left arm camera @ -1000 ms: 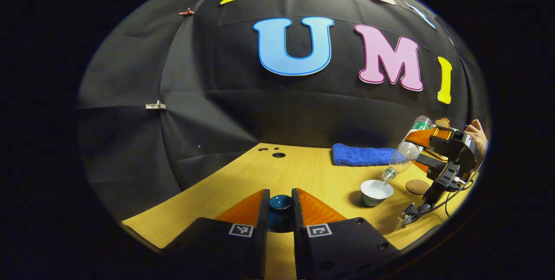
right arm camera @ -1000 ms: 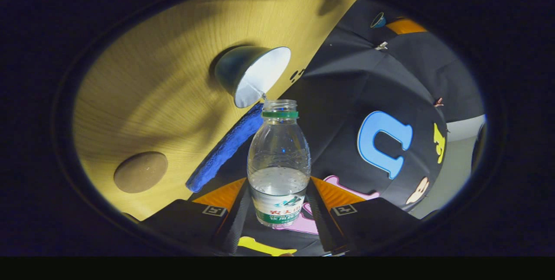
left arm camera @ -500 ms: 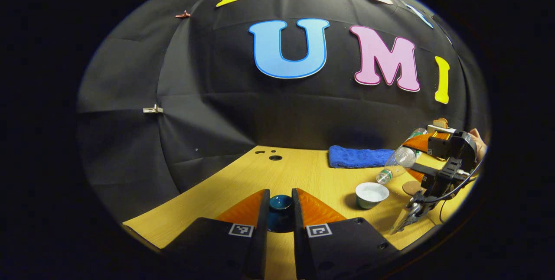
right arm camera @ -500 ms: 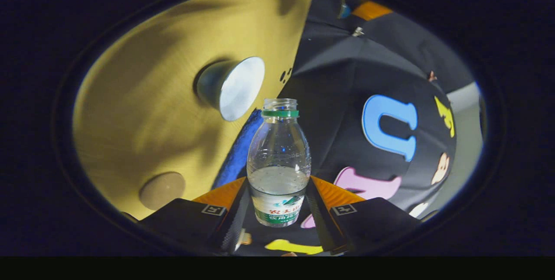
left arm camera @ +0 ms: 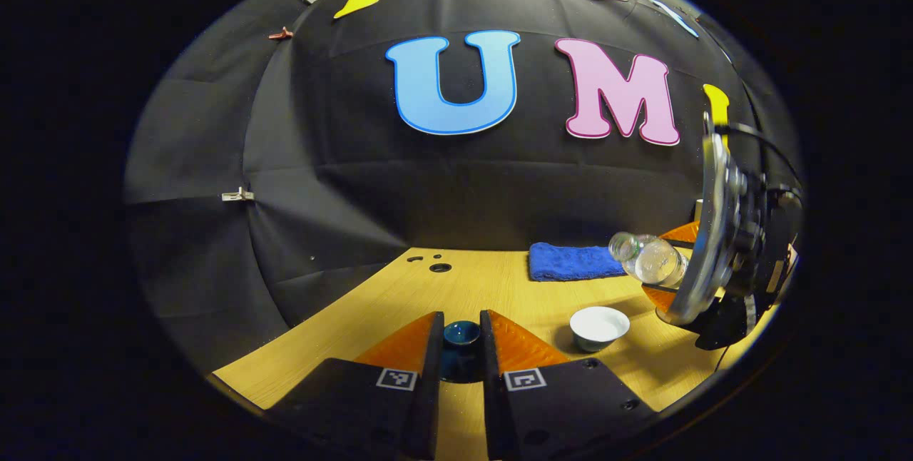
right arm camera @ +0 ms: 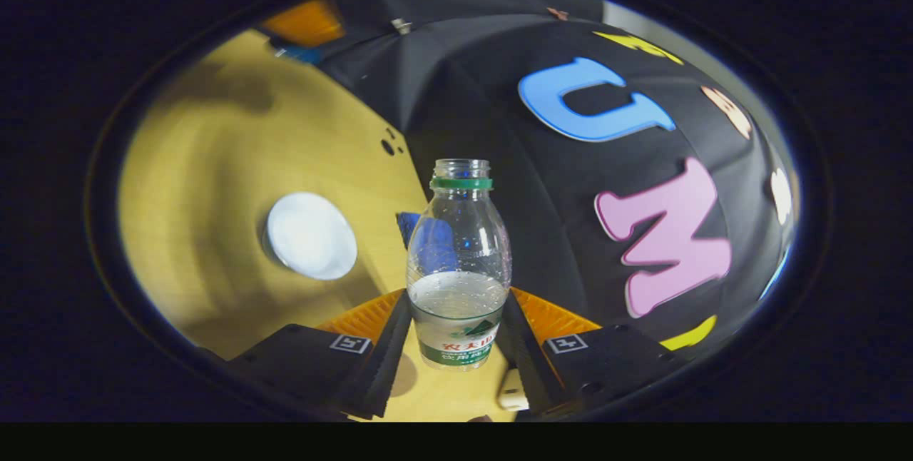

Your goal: Open the teacup lid with one hand, grasp the water bottle and pour water into the teacup with the other hand; after pouring, place the water bottle on the coaster and then close the teacup lid.

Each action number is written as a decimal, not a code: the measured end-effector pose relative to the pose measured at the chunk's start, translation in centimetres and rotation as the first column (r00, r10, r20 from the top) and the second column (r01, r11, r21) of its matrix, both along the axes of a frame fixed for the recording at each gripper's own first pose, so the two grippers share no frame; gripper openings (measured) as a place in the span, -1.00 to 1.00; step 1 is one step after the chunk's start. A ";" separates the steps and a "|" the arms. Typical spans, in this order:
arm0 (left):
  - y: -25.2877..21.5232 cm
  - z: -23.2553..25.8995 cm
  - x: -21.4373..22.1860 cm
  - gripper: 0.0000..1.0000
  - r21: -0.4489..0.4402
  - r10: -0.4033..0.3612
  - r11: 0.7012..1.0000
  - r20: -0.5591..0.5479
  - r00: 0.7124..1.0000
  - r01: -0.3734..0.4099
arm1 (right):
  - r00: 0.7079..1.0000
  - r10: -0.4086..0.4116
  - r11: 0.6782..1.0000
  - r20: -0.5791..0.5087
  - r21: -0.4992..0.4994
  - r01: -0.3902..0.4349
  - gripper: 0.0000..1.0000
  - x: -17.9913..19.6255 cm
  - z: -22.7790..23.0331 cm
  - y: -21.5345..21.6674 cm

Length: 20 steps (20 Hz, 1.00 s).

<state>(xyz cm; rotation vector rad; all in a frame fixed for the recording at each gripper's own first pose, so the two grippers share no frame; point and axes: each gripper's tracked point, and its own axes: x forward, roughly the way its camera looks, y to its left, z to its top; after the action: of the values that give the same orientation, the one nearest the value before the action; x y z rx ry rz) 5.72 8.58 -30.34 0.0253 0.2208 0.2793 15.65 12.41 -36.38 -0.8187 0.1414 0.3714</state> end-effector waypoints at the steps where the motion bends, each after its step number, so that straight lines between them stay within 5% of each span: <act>1: -0.5 0.2 0.4 -0.48 0.001 -0.008 1.000 0.001 1.000 0.008 | 0.999 -0.019 0.995 -0.032 0.093 0.022 0.48 0.0 0.5 -0.1; 4: -1.9 0.2 1.7 -0.41 -0.001 -0.036 0.999 0.003 0.999 0.036 | 0.991 -0.050 0.938 -0.125 0.334 0.089 0.48 -0.2 2.0 -1.1; 8: -4.7 0.4 3.9 -0.41 0.007 -0.096 0.995 0.004 0.995 0.096 | 0.972 -0.102 0.786 -0.212 0.581 0.209 0.48 0.3 2.3 -4.5; 11: -5.8 0.1 5.0 -0.41 -0.016 -0.116 0.993 0.002 0.993 0.116 | 0.963 -0.103 0.708 -0.249 0.661 0.247 0.47 0.3 1.9 -6.2; 20: -7.8 -0.9 7.2 -0.48 -0.008 -0.149 0.989 -0.013 0.989 0.149 | 0.942 -0.123 0.625 -0.312 0.713 0.318 0.42 0.5 -0.8 -9.1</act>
<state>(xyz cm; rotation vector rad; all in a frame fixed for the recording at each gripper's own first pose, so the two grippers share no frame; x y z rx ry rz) 12.96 0.78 -31.20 0.0369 0.2320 0.1296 16.11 3.33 -37.16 0.0986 0.2835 0.2502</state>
